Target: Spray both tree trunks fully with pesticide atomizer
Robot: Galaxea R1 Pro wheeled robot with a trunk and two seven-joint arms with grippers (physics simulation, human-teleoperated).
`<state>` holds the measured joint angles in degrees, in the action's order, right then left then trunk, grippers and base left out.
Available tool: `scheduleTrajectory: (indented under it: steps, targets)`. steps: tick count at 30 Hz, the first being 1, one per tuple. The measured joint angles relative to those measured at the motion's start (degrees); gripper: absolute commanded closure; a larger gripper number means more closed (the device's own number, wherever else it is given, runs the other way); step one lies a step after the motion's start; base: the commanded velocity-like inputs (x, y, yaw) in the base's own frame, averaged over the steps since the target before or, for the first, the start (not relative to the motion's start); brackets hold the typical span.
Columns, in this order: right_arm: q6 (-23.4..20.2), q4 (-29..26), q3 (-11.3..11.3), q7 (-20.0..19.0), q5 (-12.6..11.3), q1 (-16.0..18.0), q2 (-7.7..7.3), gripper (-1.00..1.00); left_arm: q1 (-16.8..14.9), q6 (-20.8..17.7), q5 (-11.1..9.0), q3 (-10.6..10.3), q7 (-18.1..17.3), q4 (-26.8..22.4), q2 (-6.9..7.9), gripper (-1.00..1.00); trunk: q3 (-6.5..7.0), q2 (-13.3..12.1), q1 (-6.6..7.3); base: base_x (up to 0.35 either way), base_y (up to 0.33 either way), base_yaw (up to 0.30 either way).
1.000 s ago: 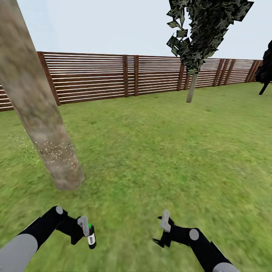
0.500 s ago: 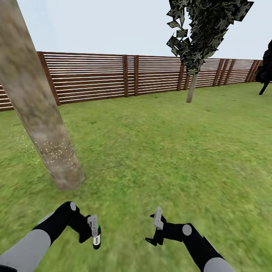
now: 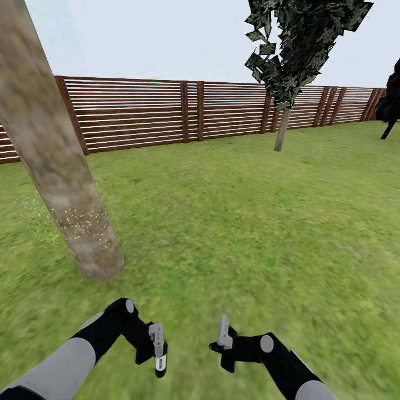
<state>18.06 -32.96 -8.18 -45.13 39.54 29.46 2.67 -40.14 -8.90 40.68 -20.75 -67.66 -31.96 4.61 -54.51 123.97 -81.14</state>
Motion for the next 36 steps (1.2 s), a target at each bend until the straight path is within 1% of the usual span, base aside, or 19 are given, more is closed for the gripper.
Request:
scheduleTrajectory:
  steps: [2, 3, 4, 5, 7, 9, 12, 14, 15, 19, 20, 22, 25, 30, 31, 32, 36]
  targets:
    - [0.0, -1.2, 0.0, -0.3, -0.1, 0.0, 0.19, 1.0, 0.0, 0.2, 0.0, 0.0, 0.0, 0.0, -0.3, 1.0, 0.0, 0.0, 0.0, 0.0, 0.0, 0.0]
    - [0.0, -1.6, -0.1, -2.1, -0.1, 0.0, 0.48, 1.0, 0.0, 0.3, 0.0, 0.0, 0.1, 0.0, -0.45, 1.0, 0.0, 0.0, 0.0, 0.0, 0.0, 0.0]
    - [0.0, -2.1, 0.0, -4.7, -0.1, 0.1, 0.73, 1.0, 0.0, 0.3, 0.0, 0.1, 0.1, 0.0, -0.55, 1.0, 0.0, 0.0, 0.0, 0.0, 0.0, 0.0]
    - [-0.1, -3.7, 0.0, -6.1, -0.1, 0.1, 0.86, 1.0, 0.0, 0.4, -0.1, 0.1, 0.1, 0.0, -0.72, 1.0, 0.0, 0.0, 0.0, 0.0, 0.0, 0.0]
    - [-0.2, -5.5, 0.0, -6.8, -0.2, 0.1, 0.9, 1.0, 0.0, 0.4, 0.0, 0.1, 0.1, 0.0, -1.42, 1.0, 0.0, 0.0, 0.0, 0.0, 0.0, 0.0]
    - [-0.2, -6.1, 0.0, -6.9, -0.2, 0.1, 1.09, 1.0, 0.0, 0.5, 0.0, 0.1, 0.1, 0.0, -2.29, 1.0, 0.0, 0.0, 0.0, 0.0, 0.0, 0.0]
    - [-0.2, -6.2, 0.0, -6.9, -0.2, 0.1, 1.32, 1.0, 0.0, 0.5, 0.0, 0.1, 0.1, 0.0, -3.09, 1.0, 0.0, 0.0, 0.0, 0.0, 0.0, 0.0]
    - [-0.2, -6.2, 0.0, -6.9, -0.2, 0.0, 1.65, 1.0, 0.0, 0.5, 0.0, 0.1, 0.5, 0.0, -4.13, 1.0, 0.0, 0.0, 0.0, 0.0, 0.0, 0.0]
    - [-0.2, -6.2, 0.0, -7.0, -0.2, 0.0, 1.78, 1.0, 0.0, 0.5, -0.1, 0.0, 0.6, 0.0, -4.35, 1.0, 0.0, 0.0, 0.0, 0.0, 0.0, 0.0]
    - [-0.2, -7.6, 0.0, -7.0, -0.3, 0.1, 2.31, 1.0, 0.0, 0.5, 0.0, -0.1, 0.9, 0.0, -4.6, 1.0, 0.0, 0.0, 0.0, 0.0, 0.0, 0.0]
    - [-0.2, -7.8, 0.0, -7.0, -0.3, 0.1, 3.14, 1.0, 0.0, 0.5, -0.1, -0.1, 1.0, 0.0, -4.61, 1.0, 0.0, 0.0, 0.0, 0.0, 0.0, 0.0]
    - [-0.2, -8.0, 0.0, -7.0, -0.3, 0.1, 3.63, 1.0, 0.0, 0.5, -0.1, 0.0, 1.1, 0.0, -4.61, 1.0, 0.0, 0.0, 0.0, 0.0, 0.0, 0.0]
    - [-0.2, -8.3, 0.0, -7.3, -0.3, 0.0, 3.72, 1.0, 0.0, 0.5, -0.2, -0.1, 1.1, 0.0, -4.65, 1.0, 0.0, 0.0, 0.0, 0.0, 0.0, 0.0]
    - [-0.2, -8.4, 0.0, -7.5, -0.3, 0.0, 3.73, 1.0, 0.1, 0.5, -0.3, -0.1, 1.0, 0.0, -5.21, 1.0, 0.0, 0.0, 0.0, 0.0, 0.0, 0.0]
    - [-0.2, -8.4, 0.0, -7.5, -0.2, 0.1, 3.73, 1.0, 0.1, 0.5, -0.3, 0.0, 1.0, 0.0, -5.86, 1.0, 0.0, 0.0, 0.0, 0.0, 0.0, 0.0]
    - [-0.2, -8.4, 0.0, -7.5, -0.2, 0.0, 3.73, 1.0, 0.1, 0.5, -0.3, 0.0, 1.1, 0.0, -6.2, 1.0, 0.0, 0.0, 0.0, 0.0, 0.0, 0.0]
    - [-0.2, -8.4, 0.0, -7.5, -0.2, 0.0, 3.73, 1.0, 0.1, 0.5, -0.3, -0.1, 1.1, 0.0, -7.22, 1.0, 0.0, 0.0, 0.0, 0.0, 0.0, 0.0]
